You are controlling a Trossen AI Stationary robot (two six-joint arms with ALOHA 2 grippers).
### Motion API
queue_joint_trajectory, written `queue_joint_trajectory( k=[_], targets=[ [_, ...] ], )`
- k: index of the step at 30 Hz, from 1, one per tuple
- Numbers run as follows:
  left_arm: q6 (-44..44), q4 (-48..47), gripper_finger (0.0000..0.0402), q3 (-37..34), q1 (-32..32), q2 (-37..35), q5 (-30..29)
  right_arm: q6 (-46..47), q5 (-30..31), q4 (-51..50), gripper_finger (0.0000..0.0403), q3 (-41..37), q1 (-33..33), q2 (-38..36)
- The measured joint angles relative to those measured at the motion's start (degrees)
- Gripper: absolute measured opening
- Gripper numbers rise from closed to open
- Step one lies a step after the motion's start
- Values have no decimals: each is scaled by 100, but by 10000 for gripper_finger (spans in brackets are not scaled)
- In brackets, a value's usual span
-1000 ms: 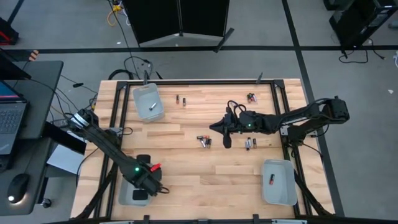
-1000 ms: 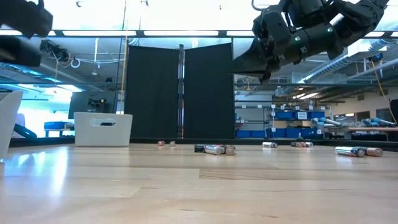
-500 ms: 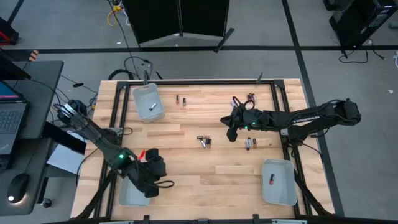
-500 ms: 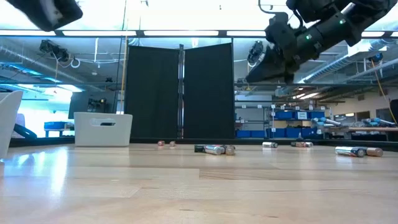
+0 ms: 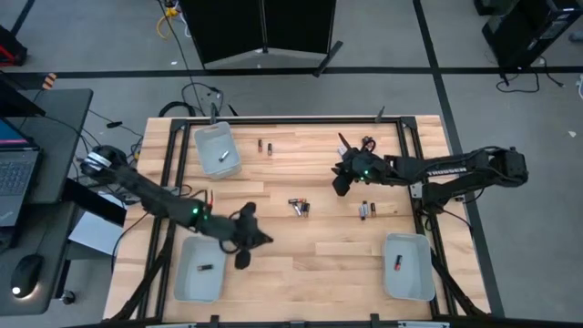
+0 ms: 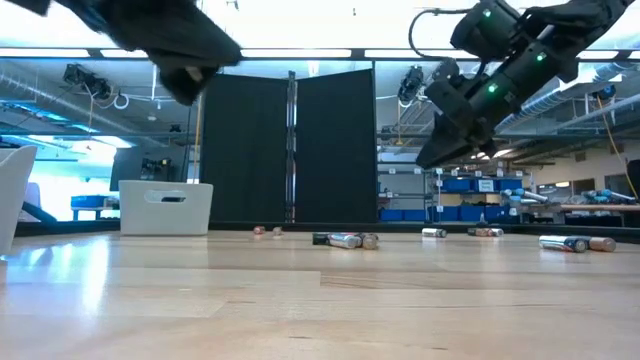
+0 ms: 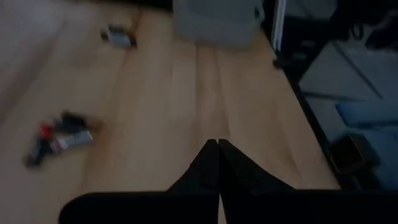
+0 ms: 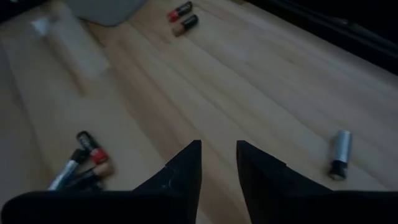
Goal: Sort batteries
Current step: Put the silver battery into the top left gray bin
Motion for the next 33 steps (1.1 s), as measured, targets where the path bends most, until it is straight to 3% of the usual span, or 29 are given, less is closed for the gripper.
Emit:
queue_joint_trajectory(
  k=[6,11,21,24,29,33],
  targets=[
    [730,1535,2,-473,1062,-1,1095,-132,-32,-506,142,0,-409,2],
    [1308,1595,2,-488,1890,-4,1982,-142,-42,-698,161,0,-869,76],
    [1650,1661,3,-488,3278,-4,3366,-170,-82,-532,191,0,-1426,763],
    [1680,1686,3,-488,3501,-4,3608,-302,-294,-481,197,0,-1408,748],
    [1672,1451,3,-488,3677,-4,3699,-575,-1209,-239,198,0,-1126,741],
    [1654,1184,3,-485,3637,32,3664,-616,-1475,-106,198,0,-728,739]
  ],
)
